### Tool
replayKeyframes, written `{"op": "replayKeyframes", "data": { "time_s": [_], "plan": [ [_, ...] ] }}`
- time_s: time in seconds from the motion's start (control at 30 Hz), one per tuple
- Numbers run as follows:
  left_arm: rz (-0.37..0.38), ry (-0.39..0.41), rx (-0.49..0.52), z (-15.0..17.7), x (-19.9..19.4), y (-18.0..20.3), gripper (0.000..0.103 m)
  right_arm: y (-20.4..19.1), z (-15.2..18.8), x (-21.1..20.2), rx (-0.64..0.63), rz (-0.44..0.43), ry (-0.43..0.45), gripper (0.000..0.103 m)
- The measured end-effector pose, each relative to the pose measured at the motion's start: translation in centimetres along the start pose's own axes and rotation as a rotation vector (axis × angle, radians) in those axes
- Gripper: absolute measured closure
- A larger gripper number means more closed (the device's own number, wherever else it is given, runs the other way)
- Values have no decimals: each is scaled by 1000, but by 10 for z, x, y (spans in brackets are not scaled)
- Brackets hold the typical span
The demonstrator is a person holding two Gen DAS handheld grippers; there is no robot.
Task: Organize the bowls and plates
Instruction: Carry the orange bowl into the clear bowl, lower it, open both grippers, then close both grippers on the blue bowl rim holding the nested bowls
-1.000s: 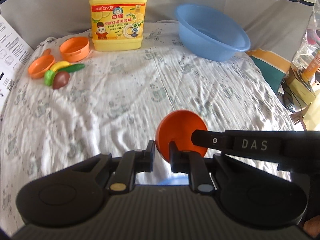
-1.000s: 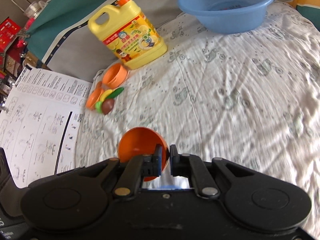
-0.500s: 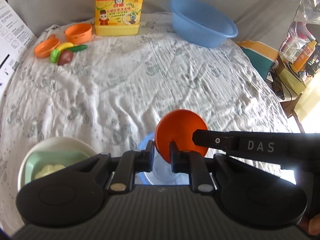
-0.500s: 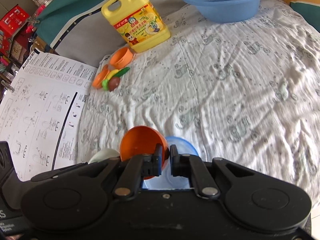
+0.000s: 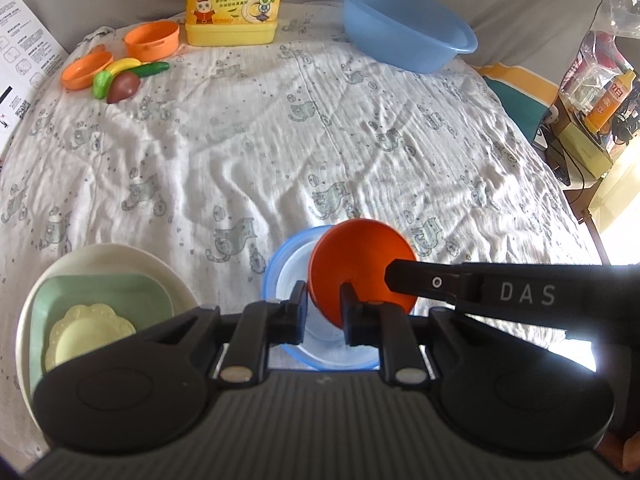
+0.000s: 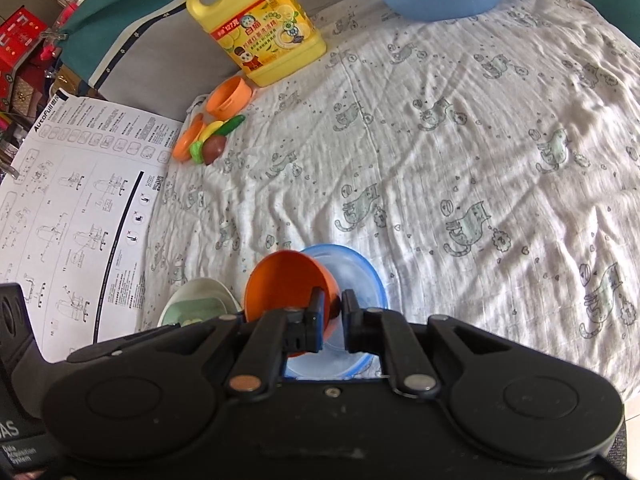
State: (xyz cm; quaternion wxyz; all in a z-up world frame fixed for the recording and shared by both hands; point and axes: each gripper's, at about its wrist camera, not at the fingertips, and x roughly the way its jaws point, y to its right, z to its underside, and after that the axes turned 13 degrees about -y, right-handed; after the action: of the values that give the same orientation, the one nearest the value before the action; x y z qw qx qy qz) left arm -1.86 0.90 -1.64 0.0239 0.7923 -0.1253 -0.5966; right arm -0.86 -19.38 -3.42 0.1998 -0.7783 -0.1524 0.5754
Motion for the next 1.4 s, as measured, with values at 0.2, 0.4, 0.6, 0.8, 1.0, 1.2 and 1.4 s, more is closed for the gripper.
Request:
{"op": "replayKeyframes", "data": {
  "time_s": [0.2,0.4,0.6,0.8,1.0,1.2,1.4],
  "plan": [
    [7,-9,-3,-1,5,-2,87,2,-1,3,10,-2,-11,92],
    [15,-13,-11,-1,8,-4,84,4,-2,6,17,-7,-16,91],
    [17,55,-38,0,-8,-12,33,6,-5,-5,20,-18,22,64],
    [-3,161,-105,3,-32,-31,2,9,-5,-25,18,-15,99,9],
    [-23,169,-141,8,-32,-46,0,23,-2,-25,95,-3,102,0],
    [-43,153,-126,21,-21,-50,0,38,4,-17,144,25,85,0],
    [-55,153,-64,30,-11,-40,0,41,18,-11,141,25,87,0]
  ]
}}
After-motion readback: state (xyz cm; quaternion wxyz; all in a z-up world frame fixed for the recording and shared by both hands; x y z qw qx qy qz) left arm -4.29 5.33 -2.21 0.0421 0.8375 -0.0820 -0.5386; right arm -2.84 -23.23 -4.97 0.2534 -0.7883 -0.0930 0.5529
